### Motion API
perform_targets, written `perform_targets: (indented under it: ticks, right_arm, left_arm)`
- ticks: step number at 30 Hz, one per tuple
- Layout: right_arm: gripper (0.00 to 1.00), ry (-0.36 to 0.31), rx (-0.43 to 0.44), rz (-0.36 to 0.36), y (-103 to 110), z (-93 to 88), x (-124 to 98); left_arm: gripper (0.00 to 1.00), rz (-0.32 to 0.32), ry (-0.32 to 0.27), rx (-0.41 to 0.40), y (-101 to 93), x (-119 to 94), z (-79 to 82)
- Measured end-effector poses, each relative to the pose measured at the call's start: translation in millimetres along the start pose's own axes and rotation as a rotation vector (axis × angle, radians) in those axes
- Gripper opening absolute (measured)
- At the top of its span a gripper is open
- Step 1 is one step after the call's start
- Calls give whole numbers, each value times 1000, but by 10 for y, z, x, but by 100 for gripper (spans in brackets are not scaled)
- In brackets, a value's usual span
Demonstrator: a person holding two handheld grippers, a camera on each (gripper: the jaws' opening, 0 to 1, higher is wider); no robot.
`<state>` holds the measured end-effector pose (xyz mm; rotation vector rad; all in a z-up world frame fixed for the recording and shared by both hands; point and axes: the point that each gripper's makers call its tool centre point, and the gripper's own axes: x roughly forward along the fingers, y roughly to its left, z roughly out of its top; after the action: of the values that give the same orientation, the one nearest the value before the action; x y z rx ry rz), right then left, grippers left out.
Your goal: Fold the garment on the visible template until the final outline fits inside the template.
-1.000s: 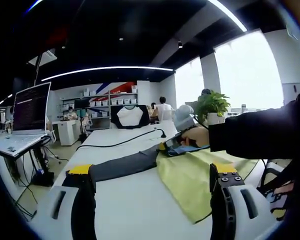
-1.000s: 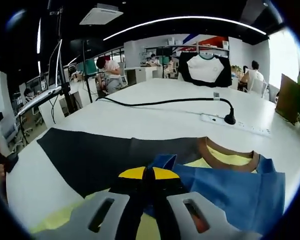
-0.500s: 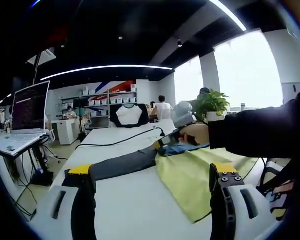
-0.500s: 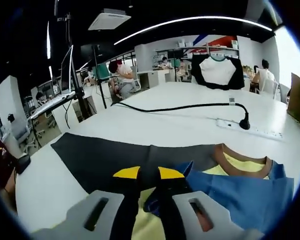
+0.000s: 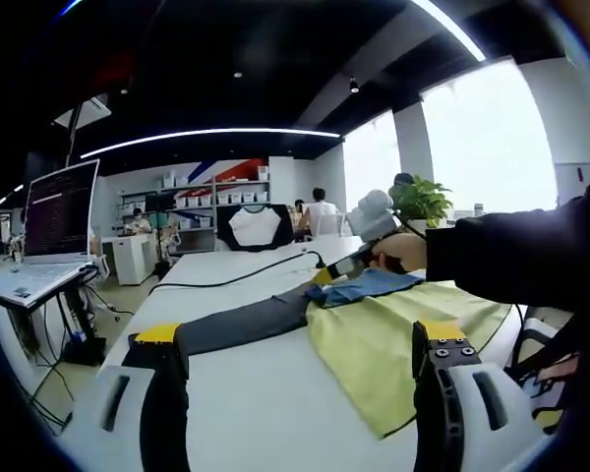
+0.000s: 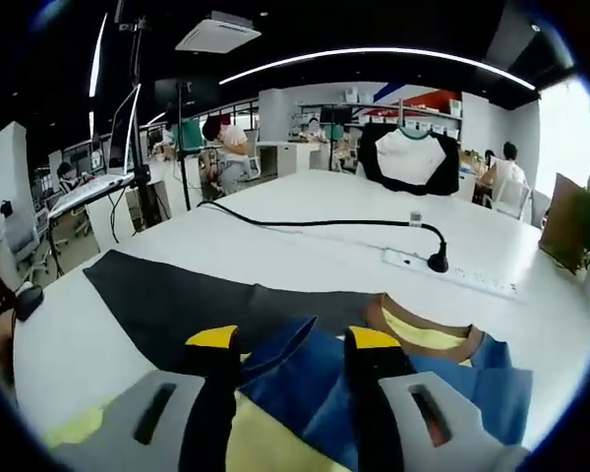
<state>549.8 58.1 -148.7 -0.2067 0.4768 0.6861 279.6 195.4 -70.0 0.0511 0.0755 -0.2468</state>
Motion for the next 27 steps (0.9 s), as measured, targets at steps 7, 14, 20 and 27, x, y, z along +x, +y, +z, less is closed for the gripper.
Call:
perform_targets:
  ticks: [7,14,20,27]
  right_arm:
    - [68,53,-43,95,216,-321,12]
    - [39,51,-6,146,339,-365,77]
    - [13,34,-23,173,410,-295,114]
    - [1,24,-32,218,544,-260,162]
  left_arm:
    - [99,4,0,1,11,1,-4]
    - [99,3,3,-1,12,9,-25]
    - [99,2,4,-2,17,12,-32]
    - [99,1,10,-2,3,12,-46]
